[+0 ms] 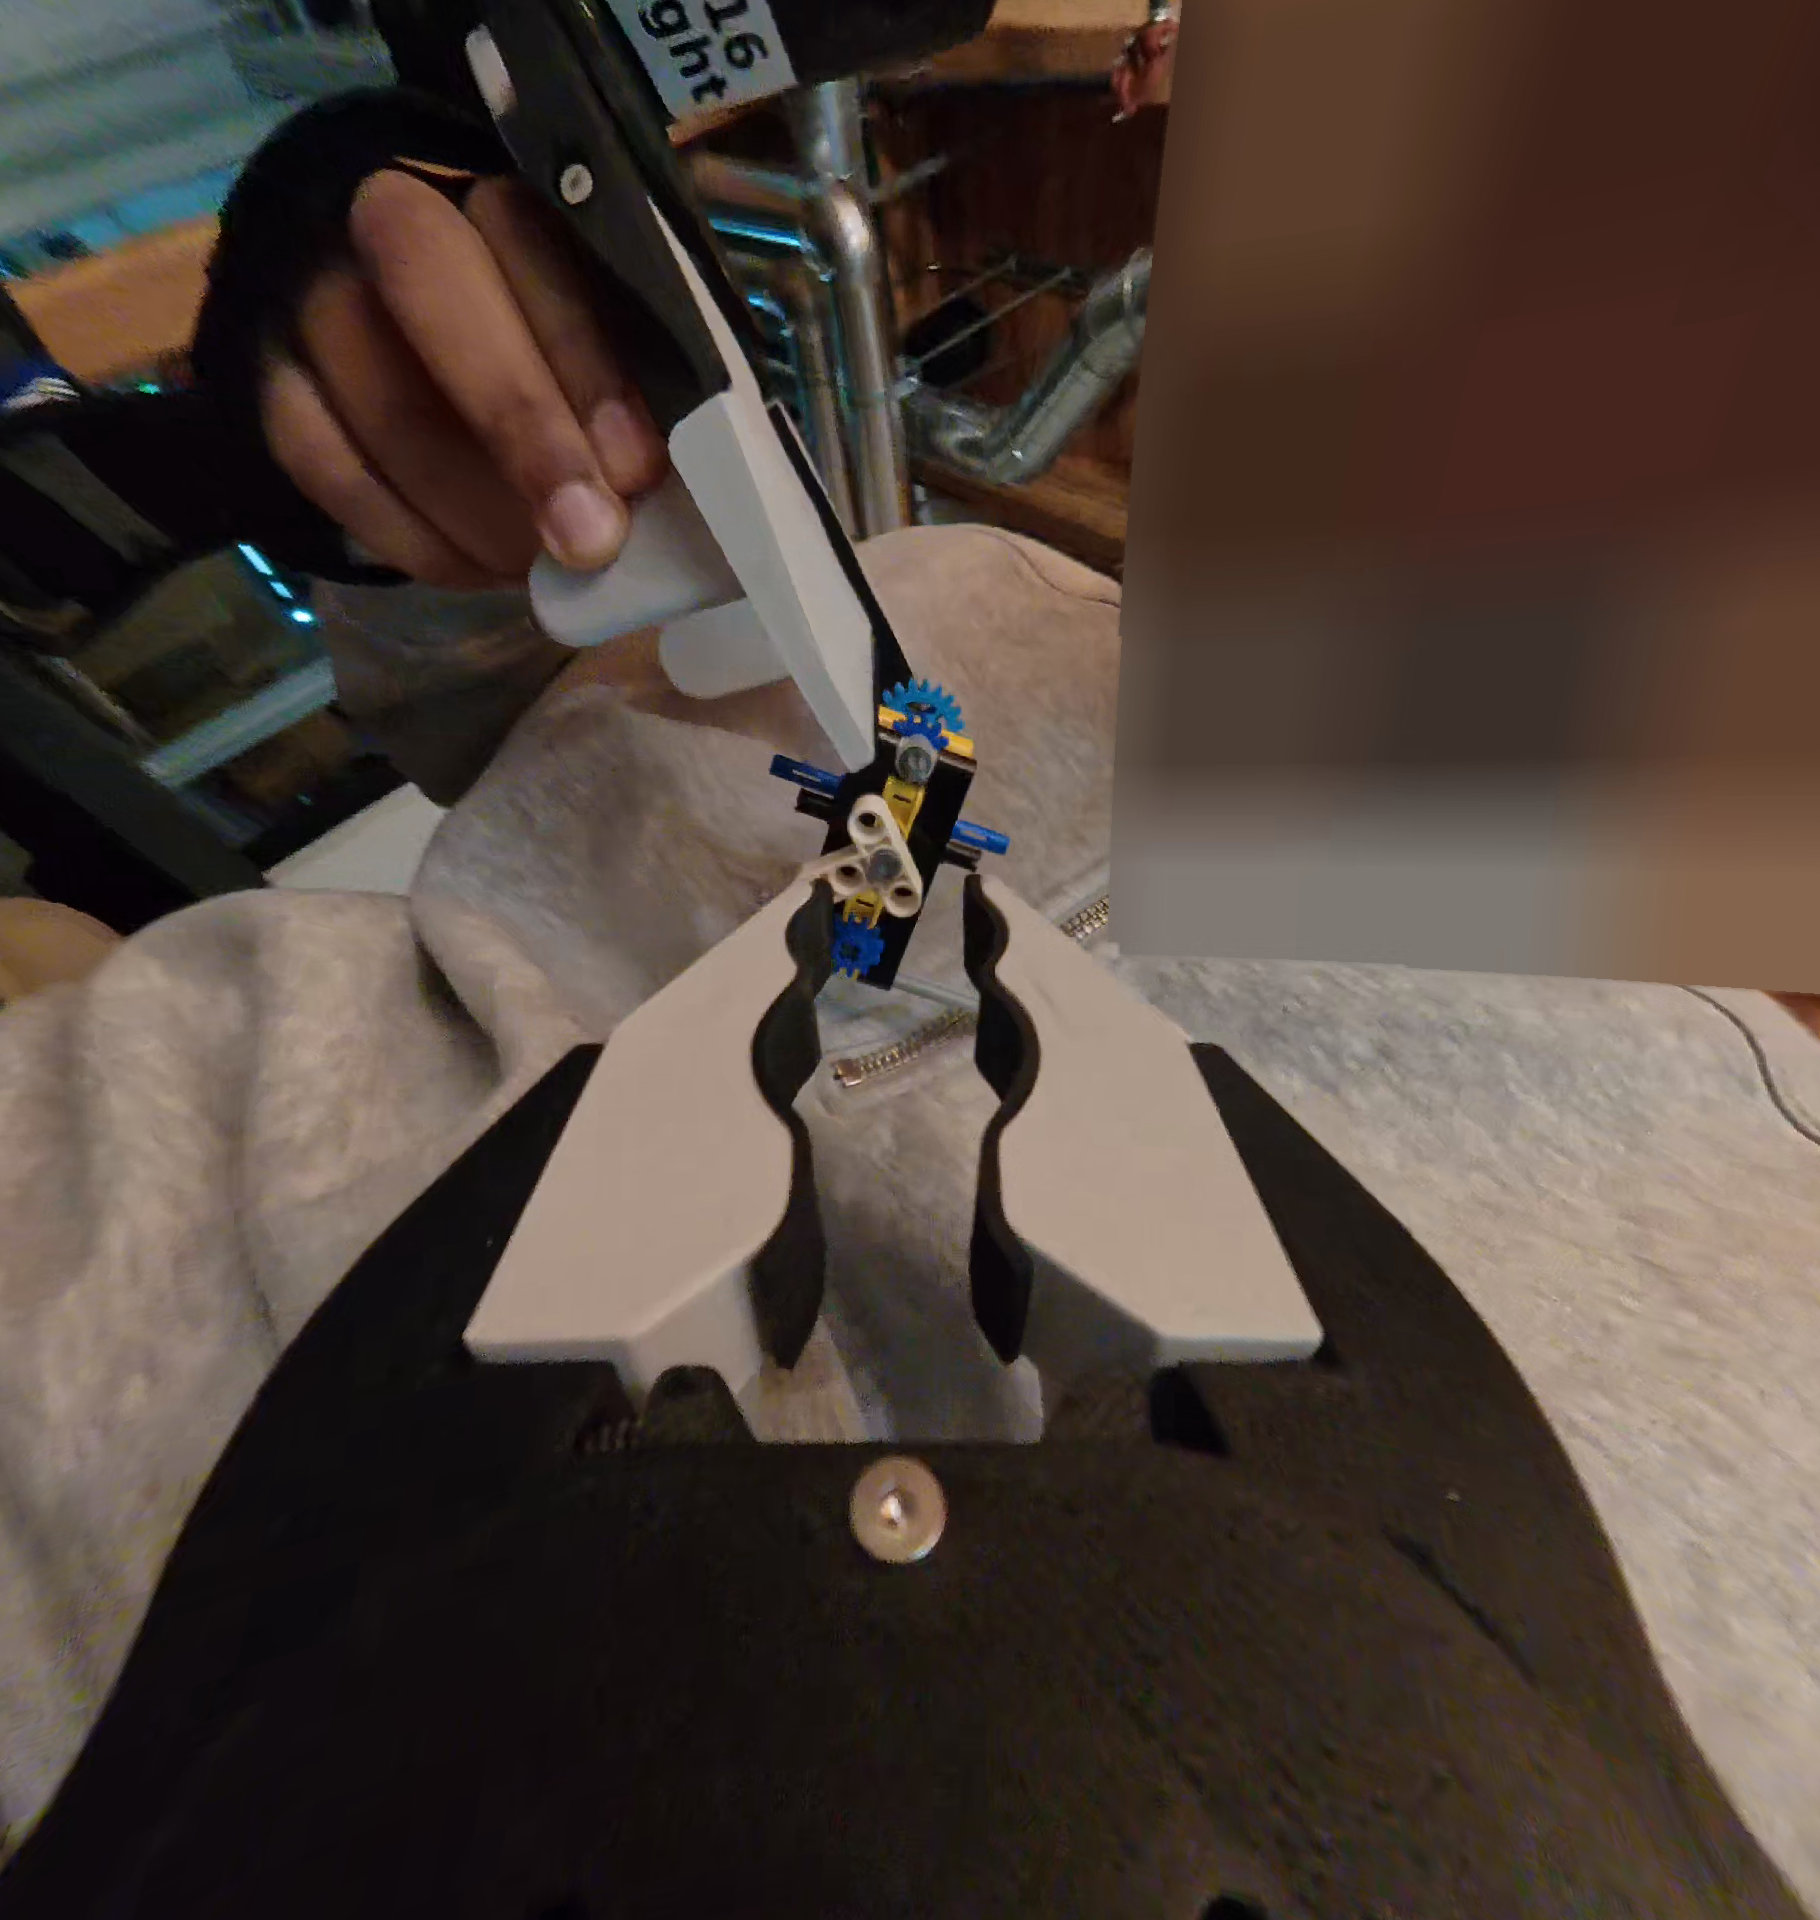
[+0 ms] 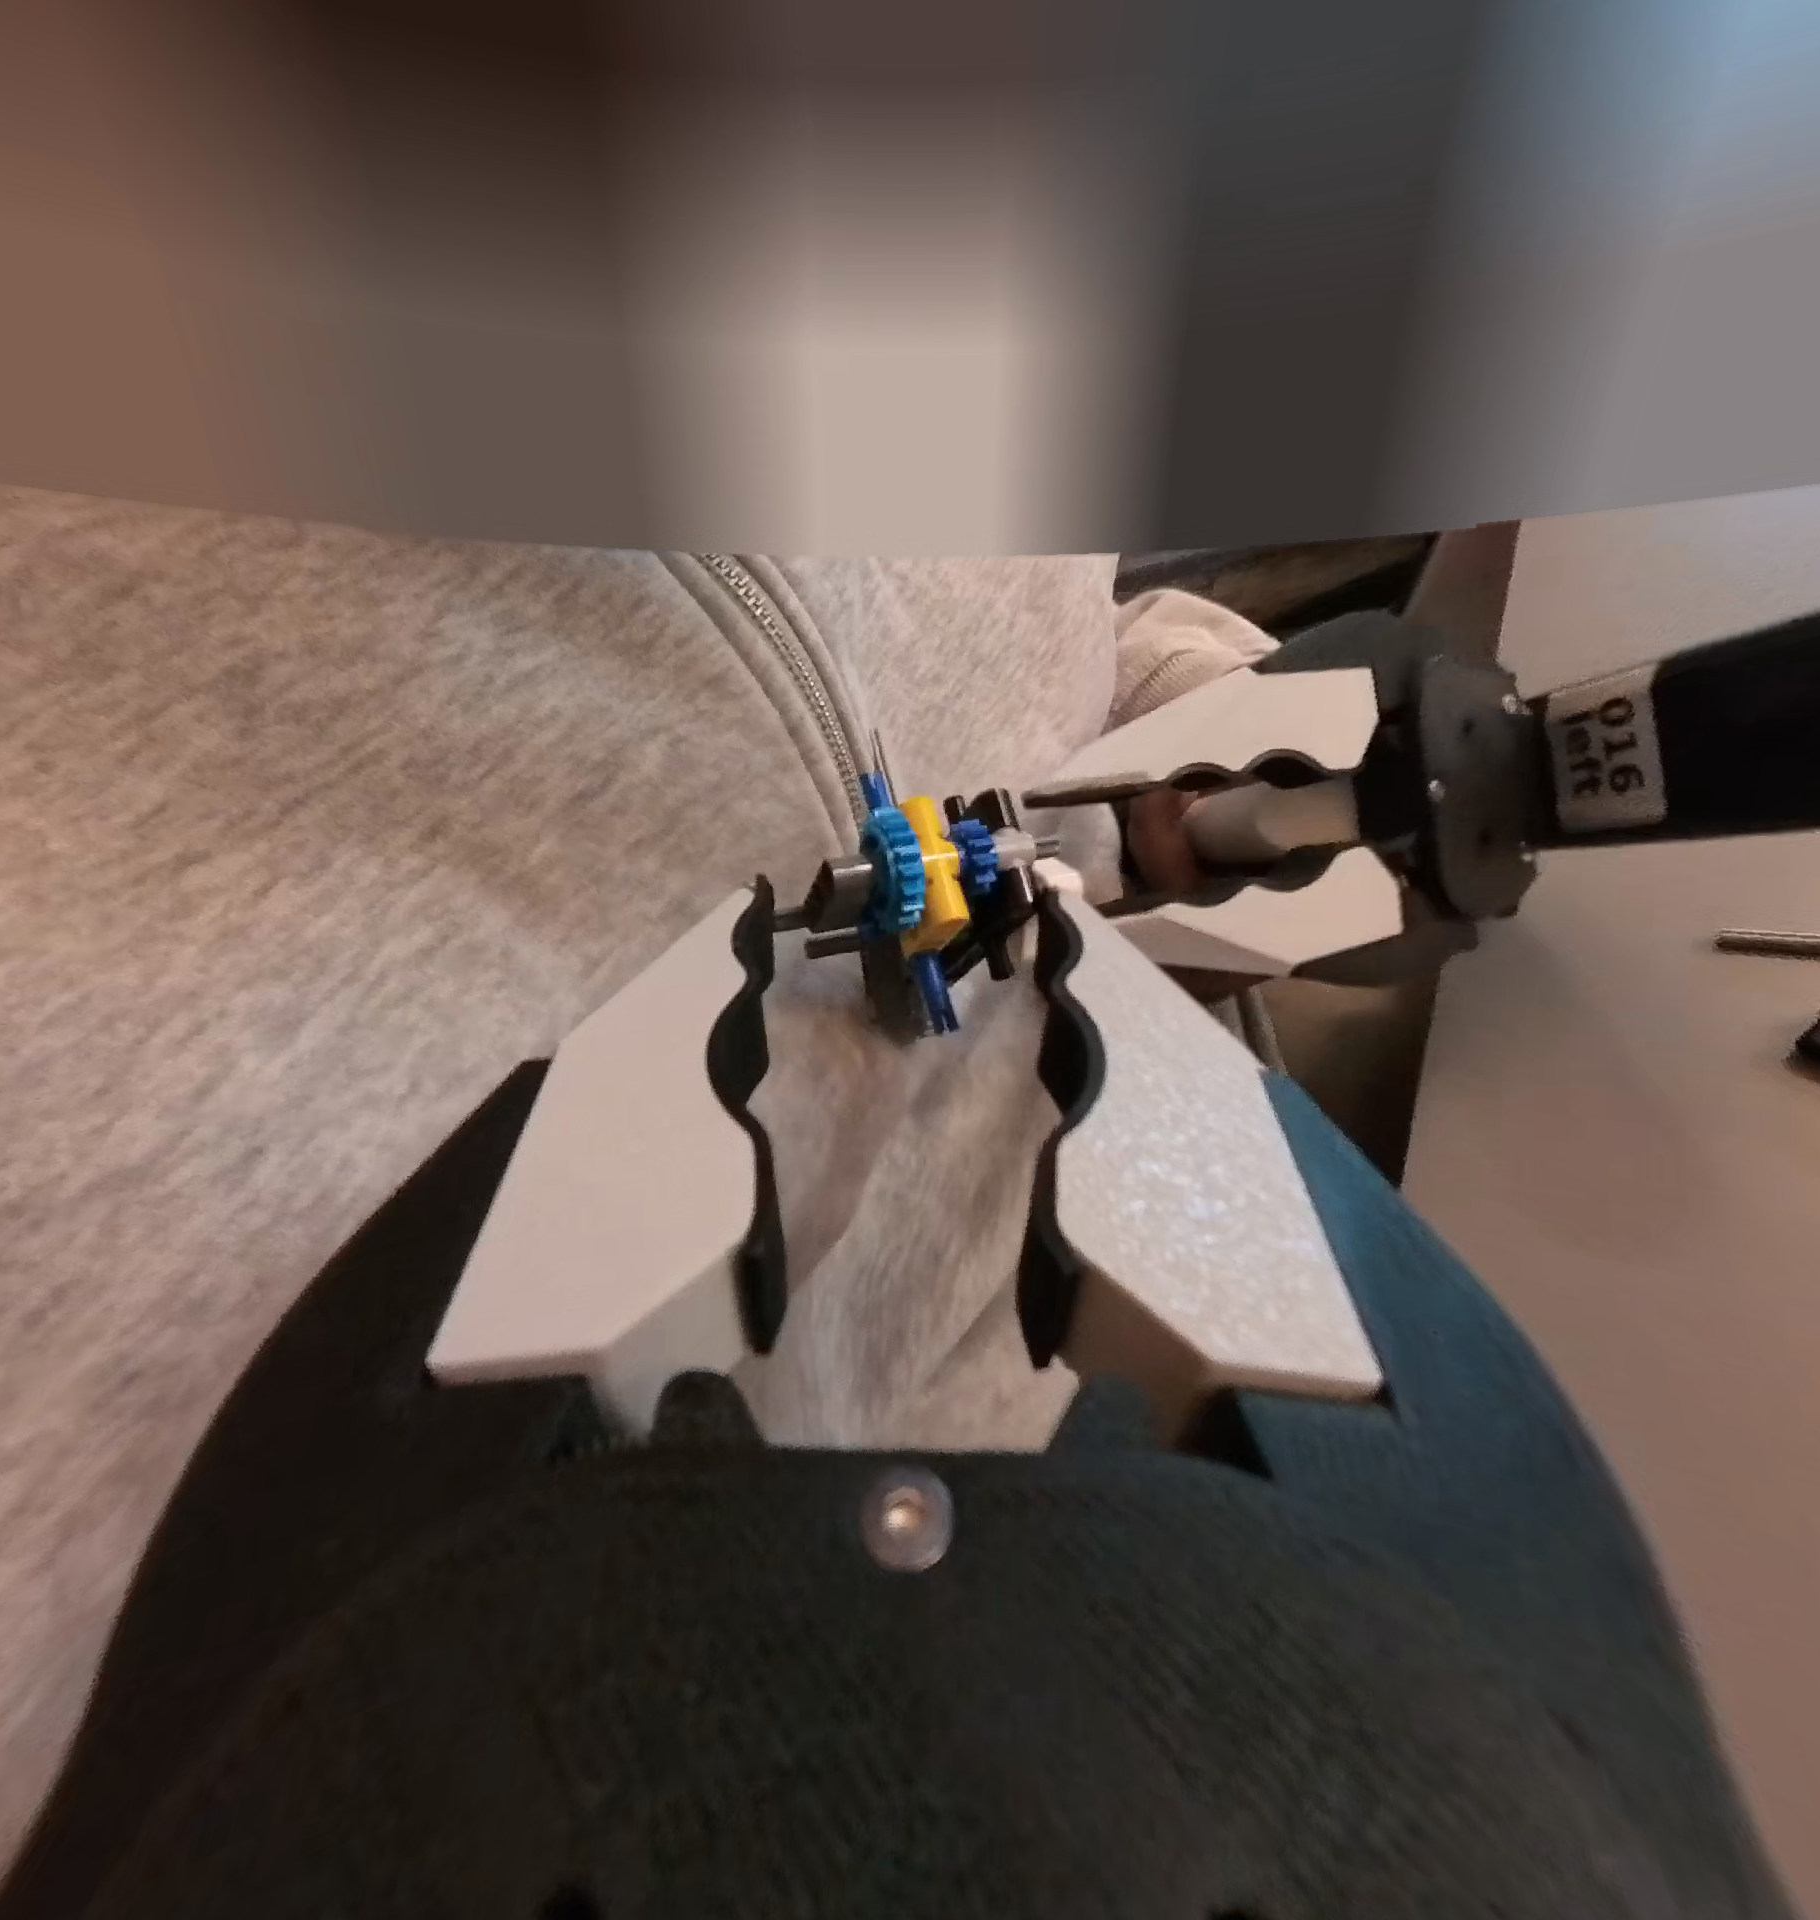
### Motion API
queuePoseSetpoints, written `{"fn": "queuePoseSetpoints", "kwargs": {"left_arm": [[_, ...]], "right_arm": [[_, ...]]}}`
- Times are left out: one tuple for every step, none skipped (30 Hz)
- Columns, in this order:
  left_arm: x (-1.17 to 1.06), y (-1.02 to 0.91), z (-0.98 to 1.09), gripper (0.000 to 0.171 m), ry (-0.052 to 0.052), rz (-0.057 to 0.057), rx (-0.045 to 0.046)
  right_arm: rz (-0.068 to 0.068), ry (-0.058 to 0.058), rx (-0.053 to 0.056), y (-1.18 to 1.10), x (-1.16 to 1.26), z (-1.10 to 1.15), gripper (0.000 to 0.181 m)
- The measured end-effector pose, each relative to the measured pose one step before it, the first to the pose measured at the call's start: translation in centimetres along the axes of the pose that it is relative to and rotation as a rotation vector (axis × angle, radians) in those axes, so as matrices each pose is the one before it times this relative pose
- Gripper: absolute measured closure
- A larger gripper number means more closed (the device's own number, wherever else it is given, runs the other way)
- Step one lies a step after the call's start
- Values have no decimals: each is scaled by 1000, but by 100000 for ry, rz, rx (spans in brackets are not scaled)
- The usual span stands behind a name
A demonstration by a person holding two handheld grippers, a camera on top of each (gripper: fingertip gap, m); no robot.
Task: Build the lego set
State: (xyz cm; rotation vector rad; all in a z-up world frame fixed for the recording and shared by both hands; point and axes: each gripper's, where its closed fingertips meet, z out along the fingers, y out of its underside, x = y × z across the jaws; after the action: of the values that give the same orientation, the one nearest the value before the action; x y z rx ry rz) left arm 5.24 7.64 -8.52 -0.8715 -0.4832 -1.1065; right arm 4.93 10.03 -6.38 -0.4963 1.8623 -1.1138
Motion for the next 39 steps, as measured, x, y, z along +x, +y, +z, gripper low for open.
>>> {"fn": "queuePoseSetpoints", "kwargs": {"left_arm": [[96,39,147,148,2338,-1456,259],[76,34,142,147,1885,-1312,169],[40,17,132,146,1468,-1121,164],[0,2,100,145,1049,-916,269],[26,-51,66,143,918,-651,504],[6,-60,33,142,605,-498,576],[-62,-71,-16,141,-125,-246,550],[-153,-120,-55,140,-799,-133,750],[-108,-144,-74,140,-720,-27,896],[-111,-131,-72,140,-690,-93,901],[-188,31,-22,140,-1308,23,-291],[-279,151,-21,141,-2193,670,-1070],[-158,147,-39,142,-1906,956,-1159],[-83,99,-97,142,-1596,957,-876],[-58,37,-158,142,-1423,910,-474],[2,-10,-180,143,-942,803,-88],[129,20,-124,145,180,576,-211],[210,90,-2,146,947,278,-558],[216,226,121,148,1328,162,-1318],[161,394,209,150,1129,57,-2238],[74,495,249,154,676,57,-2809],[68,377,194,159,559,173,-2149],[133,180,99,160,884,189,-1029],[111,24,15,159,606,139,-160],[57,-64,-14,157,346,98,303],[95,-95,4,154,744,-60,526],[132,-93,32,152,1205,-111,570],[102,-101,34,149,1164,-287,663],[82,-113,29,147,1164,-448,774],[60,-116,21,145,1331,-702,908],[51,-164,3,143,1337,-962,1208],[12,-140,11,140,1141,-1058,1041],[-2,-69,27,139,959,-861,633],[-36,-14,21,139,669,-821,256],[-77,-12,8,138,273,-739,192],[-45,-52,19,137,346,-528,464],[37,-53,25,136,716,-440,452],[37,-52,32,134,630,-277,455],[38,-94,29,133,544,-115,642]], "right_arm": [[-141,-350,219,-23,-29,9,131],[-194,-239,174,-3,-12,3,131],[-61,-352,101,-1,-42,-4,131],[-48,-285,61,-6,-47,21,131],[-133,-203,-23,-1,-45,30,131],[-124,-89,-156,34,-47,44,131],[-98,-24,-93,2,-37,41,131],[-89,19,106,-14,-37,14,131],[-43,153,120,-22,-10,12,131],[-54,179,76,-20,-12,-7,131],[-105,124,135,-32,-28,-10,131],[-108,103,171,-42,-23,-2,131],[-147,129,117,-34,-22,3,131],[-144,96,45,-19,-21,13,131],[-138,49,74,-22,-33,23,131],[-129,11,67,-32,-19,24,131],[-145,-13,-16,-12,-17,20,131],[-165,-45,-108,2,-25,22,131],[-185,-60,-123,-3,-8,9,131],[-205,-144,-49,-18,-25,-1,131],[-174,-354,25,-38,-56,-6,131],[-28,-484,94,-50,-74,-18,131],[-65,-501,53,-51,-89,-6,131],[-232,-195,-19,-29,-45,17,131],[-286,95,-96,0,-10,4,131],[-167,33,-37,-3,-2,-25,131],[-58,-162,301,-22,-15,-26,131],[-27,-245,582,-67,-31,-30,131],[-55,-214,623,-61,-22,-39,131],[-158,-118,664,-80,-18,-45,131],[-255,12,571,-74,-8,-36,131],[-321,191,179,-28,-1,-17,131],[-242,69,-77,2,-24,1,131],[-236,-20,-29,-8,-40,26,131],[-244,80,21,-8,-11,14,131],[-157,97,73,-12,-17,4,131],[-94,76,98,-3,-3,5,131],[-33,-14,166,9,-18,8,131],[63,-60,214,10,-22,5,132]]}}
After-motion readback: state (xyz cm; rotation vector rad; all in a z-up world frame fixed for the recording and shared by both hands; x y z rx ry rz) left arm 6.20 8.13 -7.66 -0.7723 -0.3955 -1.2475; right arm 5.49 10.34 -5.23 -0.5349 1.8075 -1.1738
